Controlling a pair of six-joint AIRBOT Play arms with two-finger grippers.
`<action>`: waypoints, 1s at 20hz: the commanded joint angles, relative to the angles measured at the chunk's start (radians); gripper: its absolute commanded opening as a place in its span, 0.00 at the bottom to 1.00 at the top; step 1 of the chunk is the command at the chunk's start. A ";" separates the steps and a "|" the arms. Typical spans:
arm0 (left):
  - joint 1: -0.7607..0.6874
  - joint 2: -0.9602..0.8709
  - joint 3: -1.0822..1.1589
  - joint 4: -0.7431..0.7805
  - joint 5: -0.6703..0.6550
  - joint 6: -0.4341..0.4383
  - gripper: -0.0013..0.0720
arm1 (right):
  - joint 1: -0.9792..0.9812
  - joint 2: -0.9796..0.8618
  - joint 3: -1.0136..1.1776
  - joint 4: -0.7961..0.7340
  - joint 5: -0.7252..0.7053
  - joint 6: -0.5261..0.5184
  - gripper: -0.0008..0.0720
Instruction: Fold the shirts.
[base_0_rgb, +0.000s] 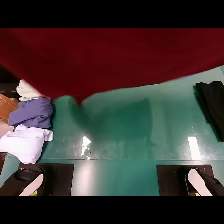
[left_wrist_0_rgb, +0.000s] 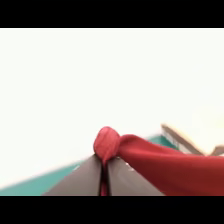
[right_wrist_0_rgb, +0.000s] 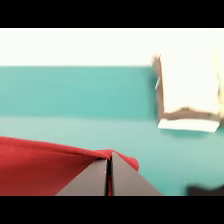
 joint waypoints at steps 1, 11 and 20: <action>0.000 0.040 0.010 0.013 0.034 0.000 0.05 | -0.023 -0.080 0.202 -0.005 0.032 0.017 0.03; 0.000 -0.358 -0.348 0.105 -0.148 -0.070 0.05 | 0.151 -0.398 -0.105 -0.127 0.031 0.008 0.03; 0.000 -0.744 -0.431 0.151 0.098 -0.081 0.06 | 0.357 -0.824 -0.069 -0.336 -0.019 0.010 0.04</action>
